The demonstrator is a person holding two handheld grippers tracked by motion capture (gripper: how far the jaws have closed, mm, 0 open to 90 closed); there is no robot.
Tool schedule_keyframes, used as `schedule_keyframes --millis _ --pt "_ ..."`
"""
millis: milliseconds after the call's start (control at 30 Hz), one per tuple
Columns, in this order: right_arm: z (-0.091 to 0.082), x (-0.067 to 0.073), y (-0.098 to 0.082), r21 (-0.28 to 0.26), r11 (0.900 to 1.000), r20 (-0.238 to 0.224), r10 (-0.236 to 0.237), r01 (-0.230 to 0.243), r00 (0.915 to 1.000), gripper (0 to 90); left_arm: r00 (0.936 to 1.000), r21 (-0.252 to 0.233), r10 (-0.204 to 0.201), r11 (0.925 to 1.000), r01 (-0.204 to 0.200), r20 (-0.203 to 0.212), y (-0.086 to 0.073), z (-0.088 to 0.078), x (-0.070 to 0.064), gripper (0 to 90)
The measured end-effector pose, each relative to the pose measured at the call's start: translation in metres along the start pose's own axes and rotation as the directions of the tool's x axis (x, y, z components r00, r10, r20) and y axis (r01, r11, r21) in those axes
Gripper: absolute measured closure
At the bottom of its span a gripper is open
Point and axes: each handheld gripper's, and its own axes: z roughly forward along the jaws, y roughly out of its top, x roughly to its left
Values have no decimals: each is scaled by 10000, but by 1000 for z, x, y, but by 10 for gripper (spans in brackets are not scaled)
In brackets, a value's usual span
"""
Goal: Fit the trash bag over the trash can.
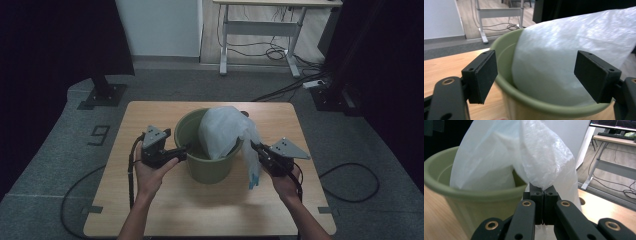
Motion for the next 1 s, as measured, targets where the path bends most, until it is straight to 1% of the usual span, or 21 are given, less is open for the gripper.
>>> schedule_keyframes --millis 167,200,233,267,300,333,367,433,467,500,567,633,667,700,733,800,900,933,1000 --pt "2 -1 10 -13 10000 122 -81 81 9999 876 9986 184 340 9992 -347 396 8 8 -17 166" --pt "2 -1 10 13 10000 108 -93 93 9999 877 9972 281 492 9983 -508 555 9 11 -24 162" --pt "2 -1 9 46 9999 101 -128 127 9999 877 9963 333 570 9977 -592 638 9 13 -26 157" --pt "2 -1 9 46 9999 101 -128 127 9999 877 9963 333 570 9977 -592 638 9 13 -26 153" --pt "3 0 7 100 9999 90 -113 113 9999 877 9956 382 649 9970 -676 679 8 14 -28 153" --pt "3 0 1 197 9997 97 -128 126 9999 880 9951 461 696 9963 -729 698 7 15 -30 152" --pt "3 -1 -1 181 9998 127 -97 95 9999 881 9945 521 729 9957 -769 750 6 16 -31 152" --pt "2 -1 -2 104 9999 142 -59 58 9999 882 9943 536 736 9955 -779 777 5 16 -31 153" --pt "1 -2 -3 -7 10000 139 -45 45 9999 882 9941 535 749 9954 -792 790 5 16 -32 152" --pt "-3 -2 0 -250 9996 119 -108 111 9999 882 9937 521 742 9955 -787 837 4 16 -32 153" --pt "-4 -1 2 -305 9995 110 -116 119 9999 882 9930 474 721 9959 -768 939 4 15 -33 152" --pt "-6 3 9 -490 9984 113 -285 290 9995 882 9924 430 767 9958 -811 957 5 15 -34 152" --pt "-9 8 16 -684 9963 102 -508 514 9987 882 9922 413 766 9959 -810 987 5 15 -34 152" --pt "-9 8 16 -684 9963 102 -508 514 9987 882 9920 399 759 9960 -802 1006 5 15 -35 152" --pt "-9 10 19 -735 9954 93 -608 614 9981 882 9918 376 755 9961 -798 1034 5 15 -35 151" --pt "-9 18 27 -801 9916 73 -1016 1019 9948 882 9904 311 751 9964 -792 1162 5 14 -36 151" --pt "-5 25 34 -742 9884 33 -1326 1324 9912 882 9896 188 820 9962 -848 1184 6 13 -39 151" --pt "-1 27 36 -670 9884 -35 -1372 1366 9905 881 9889 147 848 9961 -873 1222 6 12 -40 151" --pt "2 29 36 -587 9889 -115 -1377 1368 9904 881 9876 88 907 9957 -926 1278 8 13 -42 151"
